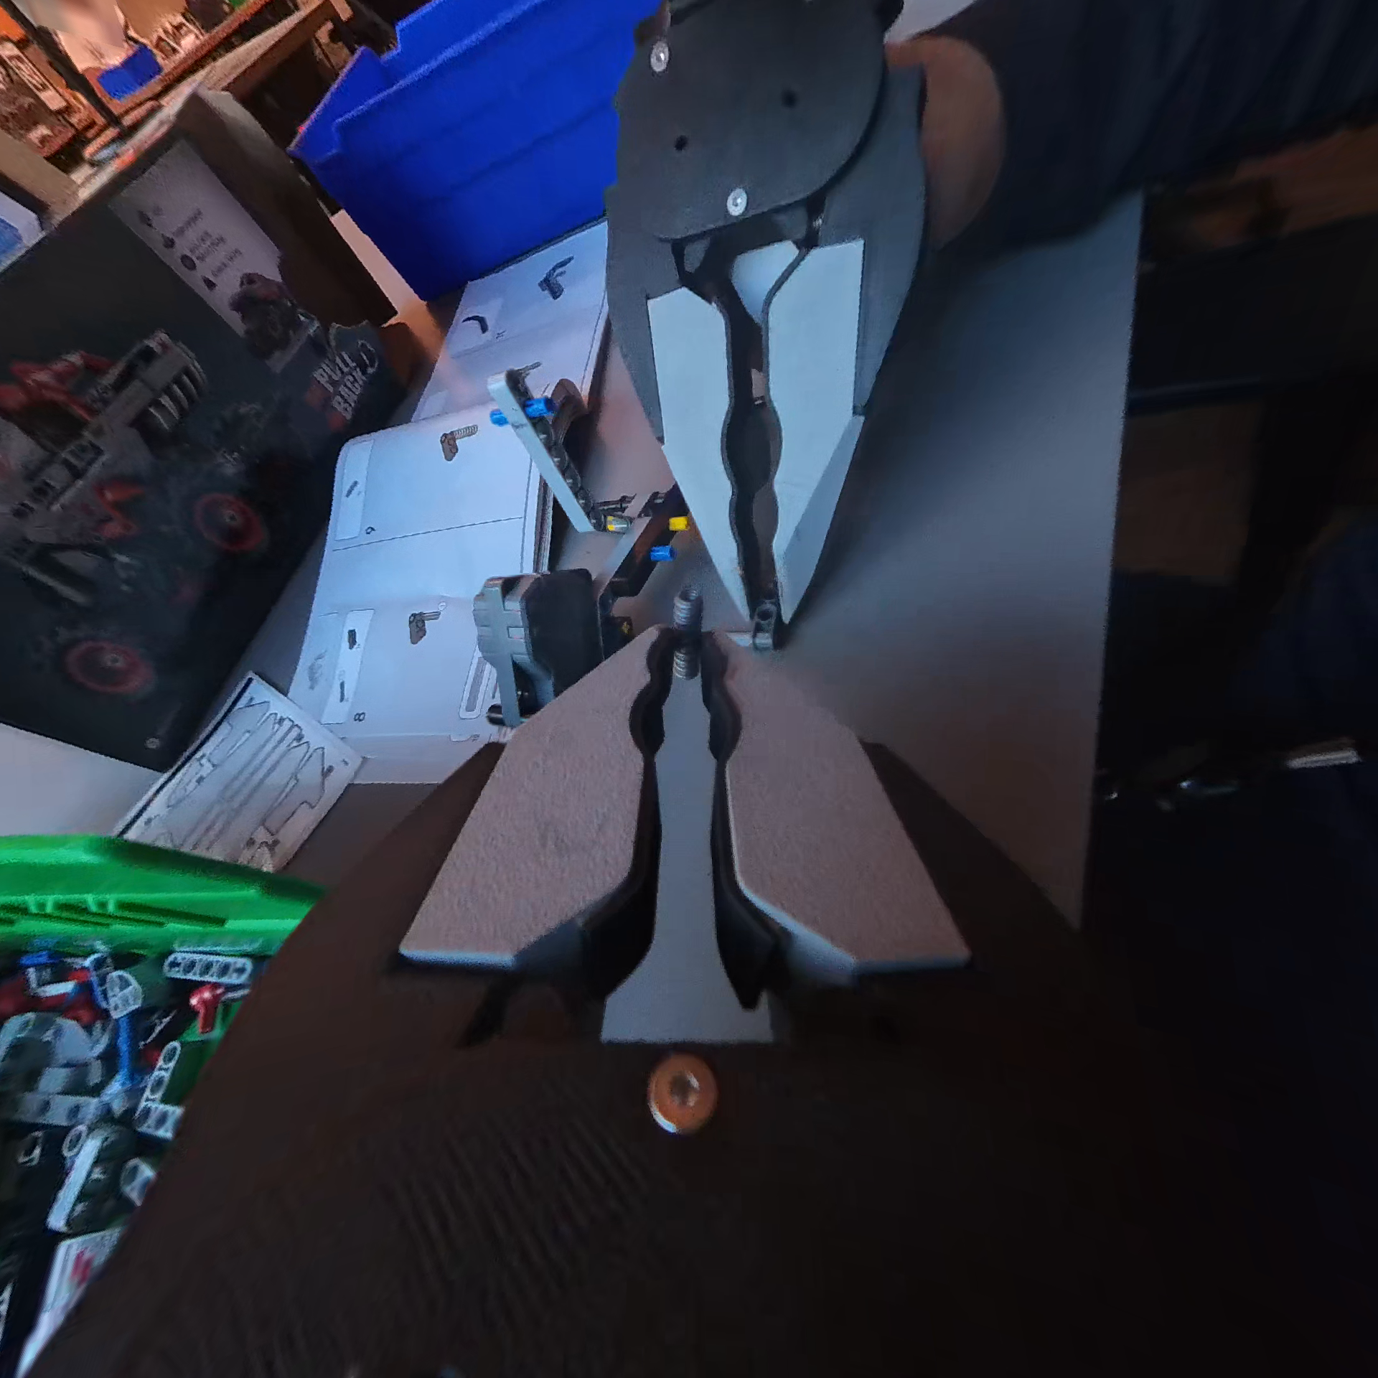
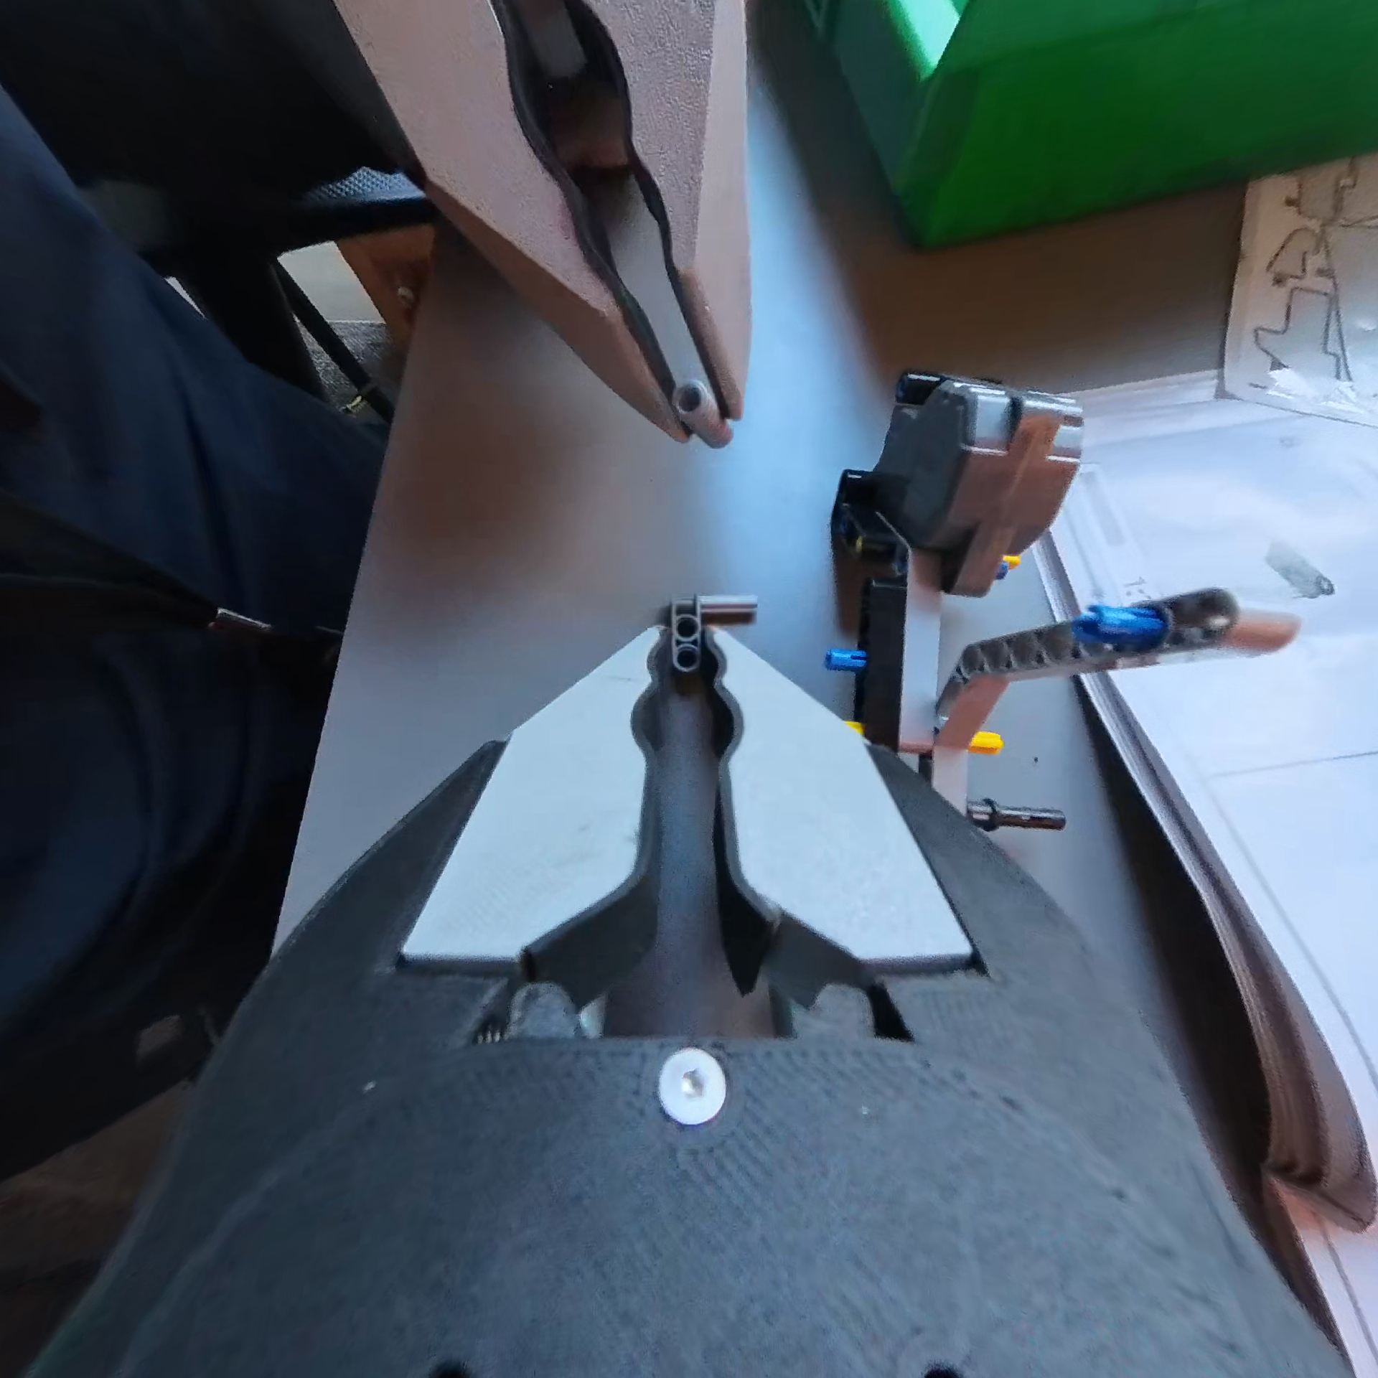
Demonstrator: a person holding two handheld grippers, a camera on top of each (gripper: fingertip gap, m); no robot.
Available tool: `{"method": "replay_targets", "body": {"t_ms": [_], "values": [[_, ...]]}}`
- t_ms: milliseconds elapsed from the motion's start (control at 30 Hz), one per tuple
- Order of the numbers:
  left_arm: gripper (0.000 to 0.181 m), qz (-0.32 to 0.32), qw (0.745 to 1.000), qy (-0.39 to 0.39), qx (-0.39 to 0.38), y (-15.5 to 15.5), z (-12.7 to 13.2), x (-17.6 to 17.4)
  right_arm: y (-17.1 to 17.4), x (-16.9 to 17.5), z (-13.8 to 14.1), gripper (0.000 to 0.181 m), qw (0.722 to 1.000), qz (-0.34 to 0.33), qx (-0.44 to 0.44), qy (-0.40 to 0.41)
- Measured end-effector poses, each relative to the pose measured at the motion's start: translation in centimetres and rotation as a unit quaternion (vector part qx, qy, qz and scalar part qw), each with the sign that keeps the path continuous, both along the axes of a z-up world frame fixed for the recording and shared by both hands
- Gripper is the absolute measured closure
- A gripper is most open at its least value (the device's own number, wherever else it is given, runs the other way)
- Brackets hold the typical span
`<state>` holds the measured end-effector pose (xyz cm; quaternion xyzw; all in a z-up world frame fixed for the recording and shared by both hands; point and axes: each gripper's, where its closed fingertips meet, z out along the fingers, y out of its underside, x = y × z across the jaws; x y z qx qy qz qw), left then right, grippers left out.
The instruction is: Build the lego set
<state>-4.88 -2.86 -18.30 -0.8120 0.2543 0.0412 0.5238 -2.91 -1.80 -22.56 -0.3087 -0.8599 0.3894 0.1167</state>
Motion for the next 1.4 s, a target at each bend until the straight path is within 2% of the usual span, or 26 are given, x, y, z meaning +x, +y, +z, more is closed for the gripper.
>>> {"method": "replay_targets", "body": {"t_ms": [100,167,267,333,433,533,733,1400], "values": [[0.176,-0.011,1.000,0.014,0.013,-0.1,0.2,-0.1,-0.1,0.2,0.1,0.175,1.000,0.004,-0.010,-0.011],[0.176,-0.022,0.999,0.012,0.026,-0.3,0.5,-0.1,-1.0,1.1,1.1,0.175,0.996,0.030,-0.074,-0.042],[0.176,-0.055,0.998,-0.005,0.044,-0.7,1.2,0.5,-2.7,3.1,6.0,0.176,0.959,0.103,-0.253,-0.071],[0.176,-0.092,0.993,-0.012,0.067,-1.2,1.9,1.4,-2.4,3.3,8.0,0.176,0.940,0.117,-0.313,-0.072],[0.176,-0.111,0.989,0.007,0.100,-1.2,2.4,1.9,-2.4,3.7,9.3,0.176,0.920,0.135,-0.359,-0.084],[0.176,-0.112,0.988,0.039,0.102,-1.0,2.0,2.2,-2.9,3.7,9.4,0.176,0.912,0.138,-0.373,-0.102],[0.176,-0.117,0.984,0.075,0.112,-0.8,1.6,2.8,-3.1,3.3,8.5,0.176,0.916,0.124,-0.362,-0.118],[0.176,-0.124,0.981,0.095,0.114,-0.9,1.3,3.1,-3.1,3.3,7.5,0.176,0.907,0.120,-0.370,-0.160]]}}
